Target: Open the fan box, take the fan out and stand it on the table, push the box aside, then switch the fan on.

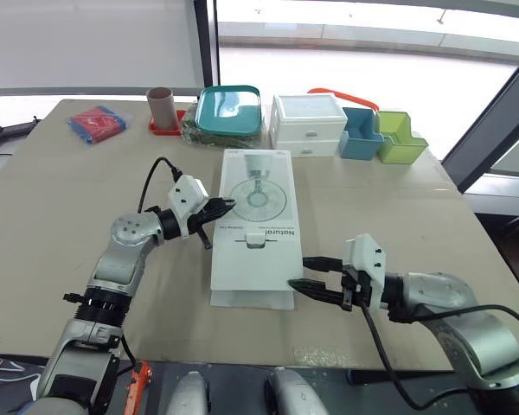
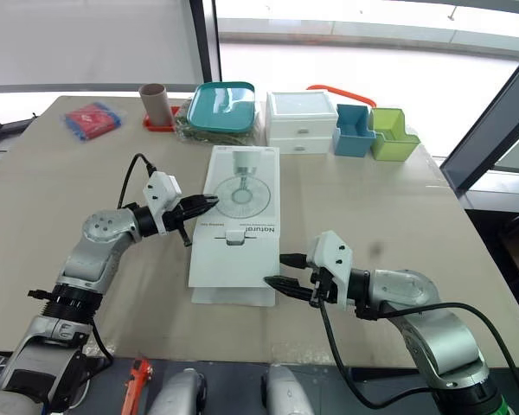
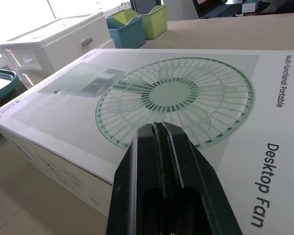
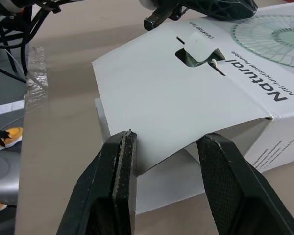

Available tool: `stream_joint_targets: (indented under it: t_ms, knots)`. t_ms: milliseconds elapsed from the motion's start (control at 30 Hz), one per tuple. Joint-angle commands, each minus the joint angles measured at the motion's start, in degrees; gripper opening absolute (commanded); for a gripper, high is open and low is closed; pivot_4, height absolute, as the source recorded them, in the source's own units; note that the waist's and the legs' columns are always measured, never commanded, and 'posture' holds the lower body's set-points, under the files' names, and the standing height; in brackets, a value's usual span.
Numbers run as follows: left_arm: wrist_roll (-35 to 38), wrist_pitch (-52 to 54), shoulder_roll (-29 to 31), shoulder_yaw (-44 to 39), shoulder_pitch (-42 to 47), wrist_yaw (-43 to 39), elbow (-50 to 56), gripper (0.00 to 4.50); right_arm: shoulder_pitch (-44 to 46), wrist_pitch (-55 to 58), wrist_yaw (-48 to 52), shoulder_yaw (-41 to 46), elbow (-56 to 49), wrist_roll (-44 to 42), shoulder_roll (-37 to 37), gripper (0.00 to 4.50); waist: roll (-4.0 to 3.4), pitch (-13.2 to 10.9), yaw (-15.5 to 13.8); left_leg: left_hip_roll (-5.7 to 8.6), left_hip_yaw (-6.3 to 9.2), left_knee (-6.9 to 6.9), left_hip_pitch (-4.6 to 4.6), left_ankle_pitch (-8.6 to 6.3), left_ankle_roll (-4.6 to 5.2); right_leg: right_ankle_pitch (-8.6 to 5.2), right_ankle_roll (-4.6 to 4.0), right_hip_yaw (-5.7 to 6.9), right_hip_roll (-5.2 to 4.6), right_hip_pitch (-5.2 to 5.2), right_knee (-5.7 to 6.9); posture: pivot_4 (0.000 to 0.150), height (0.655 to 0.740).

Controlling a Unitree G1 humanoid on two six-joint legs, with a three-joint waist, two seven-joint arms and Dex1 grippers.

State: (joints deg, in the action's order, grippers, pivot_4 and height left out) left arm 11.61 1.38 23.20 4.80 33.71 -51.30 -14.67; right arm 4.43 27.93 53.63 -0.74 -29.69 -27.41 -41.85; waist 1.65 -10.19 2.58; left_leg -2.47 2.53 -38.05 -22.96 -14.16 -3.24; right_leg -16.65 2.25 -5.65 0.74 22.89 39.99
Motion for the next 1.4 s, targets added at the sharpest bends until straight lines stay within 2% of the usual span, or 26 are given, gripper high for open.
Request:
stream_joint_targets:
  t_ms: [33, 233, 433, 833, 1200, 1400]
  knots:
    - [-1.8, 0.6, -0.3, 1.4, -0.3, 0.4, -1.8, 0.00, -1.3, -0.7, 2.9, 1.7, -3.4, -2.6, -2.0, 2.16, 0.00, 0.0, 0.0, 0.00, 0.00, 0.00, 0.00, 0.00, 0.00, 0.00, 0.00, 0.00, 0.00, 0.00, 0.00, 0.150, 0.7400]
    - [-1.9, 0.4, -0.4, 1.5, -0.3, 0.2, -2.1, 0.00, -1.2, 2.3, 2.7, 4.4, -6.0, -9.1, -1.8, 2.16, 0.00, 0.0, 0.0, 0.00, 0.00, 0.00, 0.04, 0.00, 0.00, 0.00, 0.00, 0.00, 0.00, -0.05, 0.00, 0.150, 0.7400]
    - [-2.1, 0.1, -0.4, 1.5, -0.2, 0.4, -2.6, 0.00, -1.7, 3.0, 2.0, 4.3, -7.3, -10.4, -2.1, 2.16, 0.00, 0.0, 0.0, 0.01, 0.01, -0.01, 0.06, 0.00, 0.00, -0.01, 0.01, 0.00, 0.00, -0.08, 0.00, 0.150, 0.7400]
    - [-1.6, 0.7, 0.6, 0.4, -0.7, 1.2, -1.9, 0.00, 3.3, 4.0, -2.6, 3.4, -5.3, -11.8, 1.8, 2.16, 0.00, 0.0, 0.0, 0.00, 0.01, 0.00, 0.08, 0.00, 0.00, -0.01, 0.01, 0.00, 0.01, -0.09, 0.00, 0.150, 0.7400]
    - [1.4, 2.1, 5.8, -1.4, 1.0, -6.1, -2.3, 0.00, 6.8, 3.3, -3.3, 1.7, -3.1, -11.0, 3.9, 2.16, 0.00, 0.0, 0.2, -0.04, -0.01, 0.03, 0.09, 0.00, 0.00, -0.02, 0.01, -0.01, 0.04, -0.06, 0.00, 0.150, 0.7400]
    - [2.3, 2.8, 6.4, -1.2, 1.0, -8.1, -2.0, 0.00, 8.9, 4.0, -5.4, 1.7, -2.6, -12.0, 6.0, 2.16, 0.01, 0.0, 0.2, -0.06, 0.00, 0.03, 0.08, 0.00, 0.00, -0.02, 0.01, 0.00, 0.06, -0.05, 0.00, 0.150, 0.7400]
